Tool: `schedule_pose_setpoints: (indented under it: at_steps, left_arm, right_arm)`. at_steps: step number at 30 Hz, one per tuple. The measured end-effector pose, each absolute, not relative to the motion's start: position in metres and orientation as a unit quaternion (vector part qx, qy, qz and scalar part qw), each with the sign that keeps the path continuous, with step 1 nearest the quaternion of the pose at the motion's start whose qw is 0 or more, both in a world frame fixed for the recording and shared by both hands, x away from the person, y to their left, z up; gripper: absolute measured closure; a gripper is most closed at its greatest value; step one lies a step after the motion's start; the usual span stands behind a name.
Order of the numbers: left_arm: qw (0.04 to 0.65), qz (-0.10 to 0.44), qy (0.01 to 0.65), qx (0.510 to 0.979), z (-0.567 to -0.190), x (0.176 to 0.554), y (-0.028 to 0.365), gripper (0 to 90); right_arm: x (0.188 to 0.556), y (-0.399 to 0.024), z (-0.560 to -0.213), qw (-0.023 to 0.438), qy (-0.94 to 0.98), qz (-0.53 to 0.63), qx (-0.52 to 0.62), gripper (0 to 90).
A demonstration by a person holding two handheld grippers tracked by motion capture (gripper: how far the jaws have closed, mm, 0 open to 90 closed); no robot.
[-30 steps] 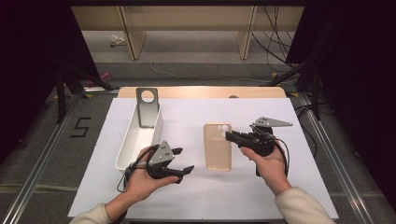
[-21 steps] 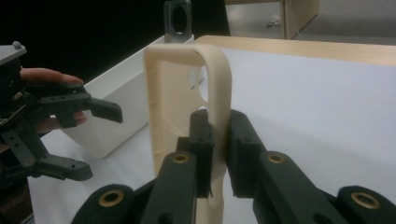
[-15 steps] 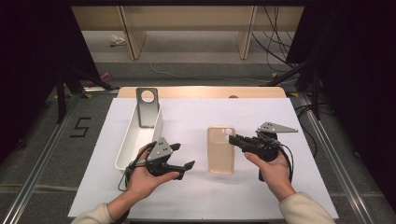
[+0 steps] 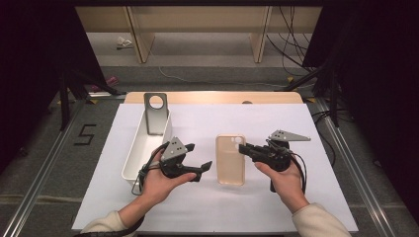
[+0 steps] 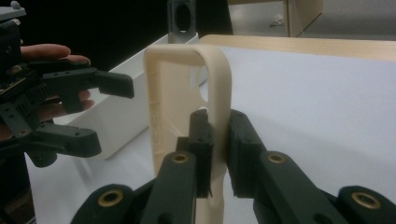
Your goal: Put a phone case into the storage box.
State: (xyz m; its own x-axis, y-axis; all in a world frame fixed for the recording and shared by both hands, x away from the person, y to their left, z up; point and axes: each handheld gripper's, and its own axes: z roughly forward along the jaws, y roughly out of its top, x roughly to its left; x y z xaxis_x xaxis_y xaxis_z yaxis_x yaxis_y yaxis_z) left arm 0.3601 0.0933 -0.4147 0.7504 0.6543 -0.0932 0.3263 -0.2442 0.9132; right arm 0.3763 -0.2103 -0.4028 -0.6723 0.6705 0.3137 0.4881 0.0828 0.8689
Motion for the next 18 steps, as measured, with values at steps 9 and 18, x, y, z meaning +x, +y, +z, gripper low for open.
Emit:
schedule_pose_setpoints:
  at_steps: [9,18]
  left_arm:
    - [0.527,0.153,0.329,0.769,-0.411,0.371,0.079,14.6]
    - [0.537,0.169,0.328,0.759,-0.406,0.373,0.068,31.7]
  right_arm:
    - [0.376,-0.207,-0.404,0.081,0.731,0.548,0.398,81.6]
    - [0.376,-0.206,-0.403,0.082,0.729,0.552,0.397,81.6]
